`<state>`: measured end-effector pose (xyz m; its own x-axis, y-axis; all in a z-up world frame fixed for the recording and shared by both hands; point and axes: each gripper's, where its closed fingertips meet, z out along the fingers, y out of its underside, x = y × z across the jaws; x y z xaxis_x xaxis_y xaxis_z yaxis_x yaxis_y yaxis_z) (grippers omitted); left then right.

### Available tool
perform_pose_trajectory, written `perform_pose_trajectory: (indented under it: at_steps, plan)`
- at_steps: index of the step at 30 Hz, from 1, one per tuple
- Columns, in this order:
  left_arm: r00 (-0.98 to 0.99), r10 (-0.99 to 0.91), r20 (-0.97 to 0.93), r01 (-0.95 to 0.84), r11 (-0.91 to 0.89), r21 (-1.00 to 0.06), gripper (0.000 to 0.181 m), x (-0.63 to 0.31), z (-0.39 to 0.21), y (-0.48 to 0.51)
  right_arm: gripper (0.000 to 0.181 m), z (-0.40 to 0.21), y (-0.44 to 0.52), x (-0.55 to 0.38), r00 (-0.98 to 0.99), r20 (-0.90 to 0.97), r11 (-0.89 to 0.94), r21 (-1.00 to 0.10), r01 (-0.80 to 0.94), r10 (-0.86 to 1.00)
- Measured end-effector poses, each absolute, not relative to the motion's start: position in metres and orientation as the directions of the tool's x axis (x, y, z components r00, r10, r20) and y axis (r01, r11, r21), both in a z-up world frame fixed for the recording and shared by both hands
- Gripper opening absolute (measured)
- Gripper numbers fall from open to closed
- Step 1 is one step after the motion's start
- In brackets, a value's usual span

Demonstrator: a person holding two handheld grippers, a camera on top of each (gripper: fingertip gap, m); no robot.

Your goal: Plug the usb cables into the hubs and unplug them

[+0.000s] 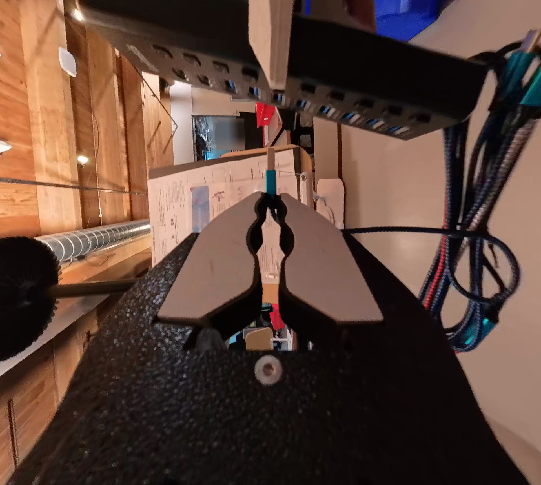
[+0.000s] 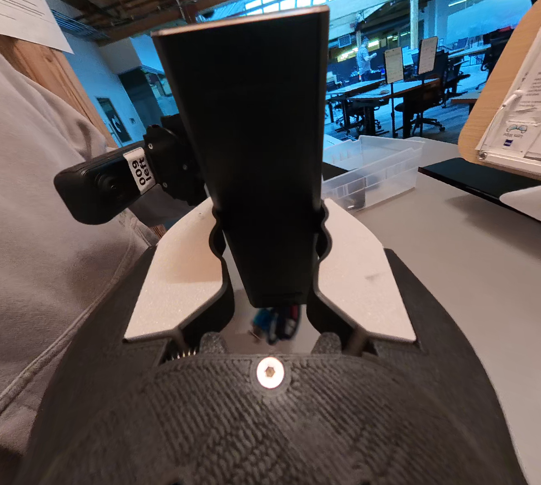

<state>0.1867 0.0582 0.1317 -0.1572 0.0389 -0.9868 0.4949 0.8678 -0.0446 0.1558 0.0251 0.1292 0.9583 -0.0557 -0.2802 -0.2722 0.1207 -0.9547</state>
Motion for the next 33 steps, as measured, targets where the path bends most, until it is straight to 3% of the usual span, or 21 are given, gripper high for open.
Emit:
perform_pose_trajectory:
  at_steps: [18, 29, 33]
  plan:
    - [-0.264, 0.083, -0.961, 0.518, 0.853, -0.069, 0.006, 0.179, 0.114, 0.047, 0.062, 0.112, 0.038, 0.153, 0.960, -0.280, -0.021, -0.960, -0.280, -0.035]
    - [-0.259, 0.174, -0.950, 0.524, 0.852, 0.013, 0.005, 0.178, 0.110, 0.050, 0.062, 0.105, 0.046, 0.152, 0.950, -0.313, -0.062, -0.948, -0.312, 0.000]
    - [-0.321, 0.107, -0.941, 0.507, 0.859, -0.075, 0.005, 0.176, 0.108, 0.048, 0.062, 0.105, 0.048, 0.151, 0.949, -0.316, -0.064, -0.947, -0.315, 0.009]
